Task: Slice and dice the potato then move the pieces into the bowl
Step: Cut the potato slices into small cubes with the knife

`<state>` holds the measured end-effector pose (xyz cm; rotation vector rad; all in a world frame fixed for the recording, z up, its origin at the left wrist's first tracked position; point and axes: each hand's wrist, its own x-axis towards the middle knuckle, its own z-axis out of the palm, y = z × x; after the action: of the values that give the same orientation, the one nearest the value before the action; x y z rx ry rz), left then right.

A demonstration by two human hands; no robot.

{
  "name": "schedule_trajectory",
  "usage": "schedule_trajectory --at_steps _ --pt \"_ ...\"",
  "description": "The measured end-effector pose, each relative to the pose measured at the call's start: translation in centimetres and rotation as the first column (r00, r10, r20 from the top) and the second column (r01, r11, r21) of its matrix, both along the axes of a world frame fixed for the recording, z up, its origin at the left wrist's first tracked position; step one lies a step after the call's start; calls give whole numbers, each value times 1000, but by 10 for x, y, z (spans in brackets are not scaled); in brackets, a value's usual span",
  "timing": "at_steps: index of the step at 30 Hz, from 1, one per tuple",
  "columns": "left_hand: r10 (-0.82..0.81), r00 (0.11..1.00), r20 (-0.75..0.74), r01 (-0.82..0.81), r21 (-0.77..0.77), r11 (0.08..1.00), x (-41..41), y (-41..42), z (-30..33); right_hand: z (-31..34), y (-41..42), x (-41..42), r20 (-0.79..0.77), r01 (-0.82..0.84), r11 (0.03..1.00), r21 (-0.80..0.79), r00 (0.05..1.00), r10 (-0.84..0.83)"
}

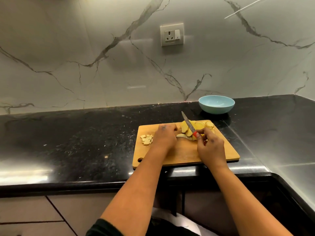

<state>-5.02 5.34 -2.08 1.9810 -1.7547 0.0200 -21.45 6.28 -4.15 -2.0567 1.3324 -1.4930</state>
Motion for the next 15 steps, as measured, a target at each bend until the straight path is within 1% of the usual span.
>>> schedule_trajectory --at_steps 2,3,5,7,10,12,15 --pt "90 990 107 -90 -6 996 -5 -3 -1 0 0 -1 -4 -1 1000 8 1000 1" --pt "133 980 151 -130 -35 991 -4 -2 0 0 0 -1 -4 -1 1000 12 1000 1" --pt "209 959 192 -191 -110 975 0 -2 1 0 -1 -1 -1 -3 1000 24 1000 3" --pt "274 937 216 -248 -138 959 6 0 2 0 -1 -2 3 -5 1000 30 1000 5" --pt "357 918 172 -342 -112 933 23 6 4 -2 -2 -2 5 -7 1000 27 1000 7" --pt "384 916 116 -372 -114 921 37 9 3 -2 -2 -1 3 -10 999 31 1000 10" --pt "318 945 -77 -326 -121 938 52 15 -1 0 -2 0 -8 -15 999 37 1000 16"
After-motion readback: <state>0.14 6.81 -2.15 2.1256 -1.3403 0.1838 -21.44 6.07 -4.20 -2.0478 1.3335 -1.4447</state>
